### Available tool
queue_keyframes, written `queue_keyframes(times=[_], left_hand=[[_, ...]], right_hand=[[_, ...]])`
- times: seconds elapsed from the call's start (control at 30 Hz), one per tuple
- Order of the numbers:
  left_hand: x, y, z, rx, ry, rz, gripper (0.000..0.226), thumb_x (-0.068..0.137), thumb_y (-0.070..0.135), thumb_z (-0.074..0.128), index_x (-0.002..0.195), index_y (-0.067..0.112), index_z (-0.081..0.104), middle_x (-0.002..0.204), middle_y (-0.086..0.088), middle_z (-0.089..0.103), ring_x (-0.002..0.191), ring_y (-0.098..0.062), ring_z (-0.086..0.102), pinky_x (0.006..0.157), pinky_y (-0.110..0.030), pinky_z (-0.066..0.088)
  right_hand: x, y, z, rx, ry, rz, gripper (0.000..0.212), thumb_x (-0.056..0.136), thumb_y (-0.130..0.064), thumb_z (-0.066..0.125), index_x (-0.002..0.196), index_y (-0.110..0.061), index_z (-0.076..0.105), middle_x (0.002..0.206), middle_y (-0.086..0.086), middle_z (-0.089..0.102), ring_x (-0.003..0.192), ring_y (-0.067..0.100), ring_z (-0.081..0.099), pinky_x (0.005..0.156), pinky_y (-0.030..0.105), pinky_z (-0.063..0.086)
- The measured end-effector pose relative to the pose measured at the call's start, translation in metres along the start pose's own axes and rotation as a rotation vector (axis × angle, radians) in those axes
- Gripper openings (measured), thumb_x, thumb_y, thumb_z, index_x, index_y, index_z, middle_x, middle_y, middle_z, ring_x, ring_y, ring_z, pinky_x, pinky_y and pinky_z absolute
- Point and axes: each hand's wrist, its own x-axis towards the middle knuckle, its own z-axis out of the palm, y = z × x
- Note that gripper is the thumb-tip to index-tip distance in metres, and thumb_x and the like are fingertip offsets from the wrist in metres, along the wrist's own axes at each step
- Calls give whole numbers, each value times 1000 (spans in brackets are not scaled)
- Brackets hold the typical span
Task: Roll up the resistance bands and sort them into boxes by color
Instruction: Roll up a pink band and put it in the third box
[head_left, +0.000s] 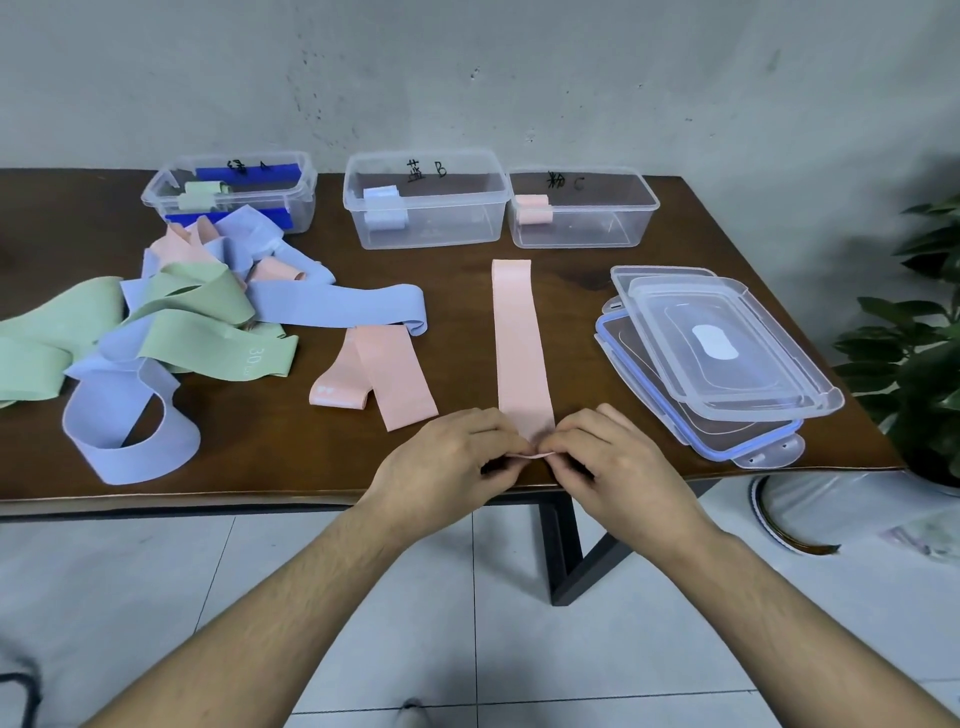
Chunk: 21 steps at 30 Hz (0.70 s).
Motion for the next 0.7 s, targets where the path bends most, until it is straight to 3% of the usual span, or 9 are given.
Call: queue_keyframes(times=[0.2,0.4,0.5,0.6,0.7], left_hand=[[0,2,-3,-55,-52,-46,15,89,25,70,102,21,77,92,11,64,79,-5,57,71,-8,43],[1,4,-4,-67,-79,-79,15,91,26,69,102,23,77,92,15,62,76,-1,53,68,-6,40],[3,6,-6,-78,-70,-82,13,91,23,69,101,22,76,90,18,63,77,7,51,68,-2,37],[3,8,-7,-82,-54,-132,12,90,22,69,102,22,73,85,33,51,79,11,50,68,-1,34],[4,7,-7,-72,-34,-159,8,89,20,69,97,23,70,84,27,51,78,9,50,66,-2,35]], right_hand=[[-6,2,-1,98,-38,34,17,90,-16,70,106,-14,77,100,-5,62,88,10,53,82,10,40],[-9,3,-2,187,-58,64,20,94,-21,66,109,-14,76,103,-6,61,92,3,55,85,9,40],[-7,2,-3,264,-66,136,19,94,-21,66,109,-15,77,102,-9,62,90,-1,59,82,7,40],[-2,0,-6,358,-58,255,15,92,-18,71,106,-20,75,95,-14,63,84,1,60,74,7,41],[2,-1,-7,390,-70,331,10,89,-15,74,96,-22,72,86,-18,59,78,1,56,67,7,38]])
